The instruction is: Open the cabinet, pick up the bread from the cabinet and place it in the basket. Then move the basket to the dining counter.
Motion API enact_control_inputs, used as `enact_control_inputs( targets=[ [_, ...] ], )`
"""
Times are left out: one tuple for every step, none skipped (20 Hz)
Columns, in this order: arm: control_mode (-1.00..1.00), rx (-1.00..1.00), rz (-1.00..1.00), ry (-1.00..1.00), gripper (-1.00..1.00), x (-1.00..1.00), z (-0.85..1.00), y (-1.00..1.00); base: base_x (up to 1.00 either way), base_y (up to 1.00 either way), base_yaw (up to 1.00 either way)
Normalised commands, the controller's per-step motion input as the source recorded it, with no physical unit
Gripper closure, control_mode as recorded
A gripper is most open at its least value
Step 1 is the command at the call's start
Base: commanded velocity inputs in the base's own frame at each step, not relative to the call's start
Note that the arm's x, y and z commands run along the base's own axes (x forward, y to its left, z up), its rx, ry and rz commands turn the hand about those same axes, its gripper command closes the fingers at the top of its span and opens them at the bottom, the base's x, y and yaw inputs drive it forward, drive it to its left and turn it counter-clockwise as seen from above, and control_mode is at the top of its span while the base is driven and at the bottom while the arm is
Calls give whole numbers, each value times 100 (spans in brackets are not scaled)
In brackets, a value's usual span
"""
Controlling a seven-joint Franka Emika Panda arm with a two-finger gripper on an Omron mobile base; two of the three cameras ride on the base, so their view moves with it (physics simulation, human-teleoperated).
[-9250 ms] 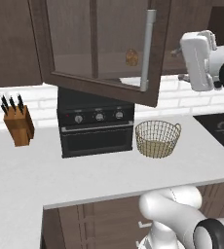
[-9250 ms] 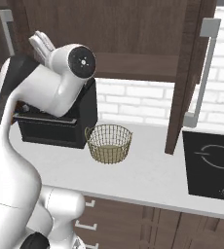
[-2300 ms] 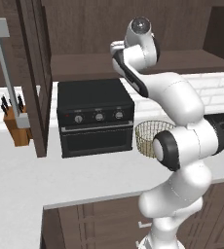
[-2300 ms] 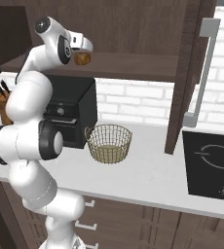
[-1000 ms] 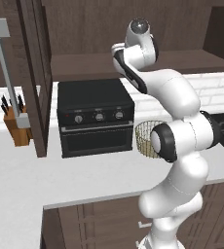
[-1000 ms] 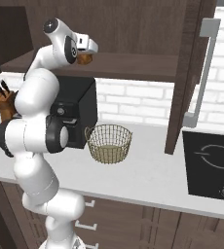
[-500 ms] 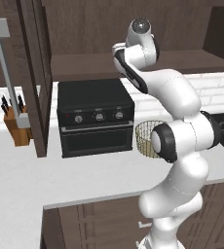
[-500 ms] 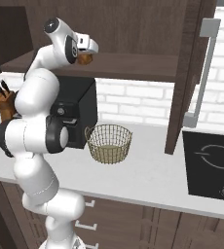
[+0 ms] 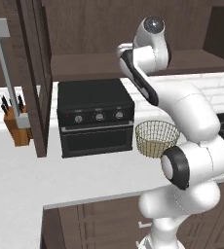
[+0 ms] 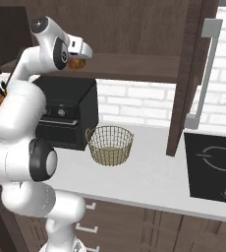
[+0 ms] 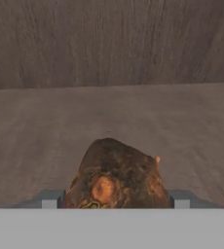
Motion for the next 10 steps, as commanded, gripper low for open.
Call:
enact_control_inputs(
  targets=[
    [-100,11,0,0,100,-100,1,0,0,0,0],
    [-100,11,0,0,100,-100,4,0,0,0,0],
    [-100,10,0,0,100,-100,3,0,0,0,0],
    [-100,9,0,0,100,-100,3,0,0,0,0],
    [-100,9,0,0,100,-100,4,0,0,0,0],
    [-100,8,0,0,100,-100,2,0,0,0,0],
    [-100,7,0,0,100,-100,2,-4,0,0,0],
    [-100,5,0,0,100,-100,2,-4,0,0,0],
    [-100,3,0,0,100,-100,0,-4,0,0,0],
    [-100,2,0,3,100,-100,0,-4,0,0,0]
  ],
)
